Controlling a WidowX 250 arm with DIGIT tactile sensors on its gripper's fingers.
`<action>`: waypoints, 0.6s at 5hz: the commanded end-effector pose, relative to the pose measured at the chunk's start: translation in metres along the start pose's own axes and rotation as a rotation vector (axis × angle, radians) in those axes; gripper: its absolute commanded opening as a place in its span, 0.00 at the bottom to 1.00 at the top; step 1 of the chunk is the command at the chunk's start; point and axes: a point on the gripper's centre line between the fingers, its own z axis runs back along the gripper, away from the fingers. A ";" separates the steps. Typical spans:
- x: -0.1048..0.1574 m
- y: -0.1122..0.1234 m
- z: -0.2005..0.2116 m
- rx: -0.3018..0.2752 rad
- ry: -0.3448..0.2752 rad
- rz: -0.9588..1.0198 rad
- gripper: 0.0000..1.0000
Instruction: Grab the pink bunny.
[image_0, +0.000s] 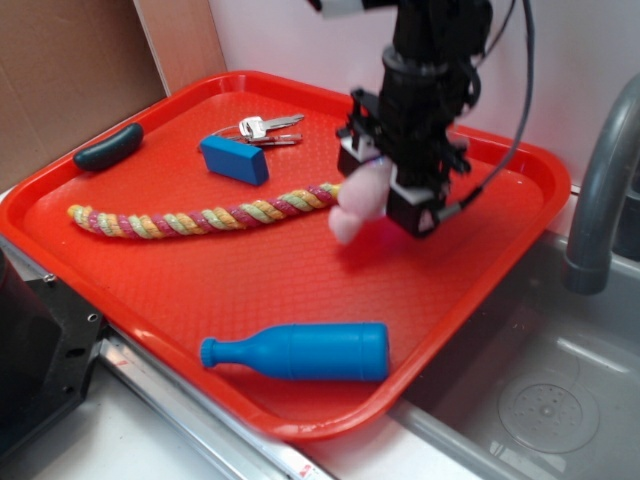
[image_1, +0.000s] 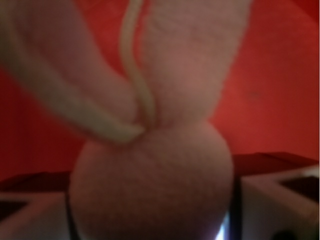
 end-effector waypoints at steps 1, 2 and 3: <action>-0.052 0.046 0.113 -0.122 -0.203 0.175 0.00; -0.087 0.054 0.156 -0.121 -0.235 0.220 0.00; -0.129 0.056 0.162 -0.113 -0.270 0.251 0.00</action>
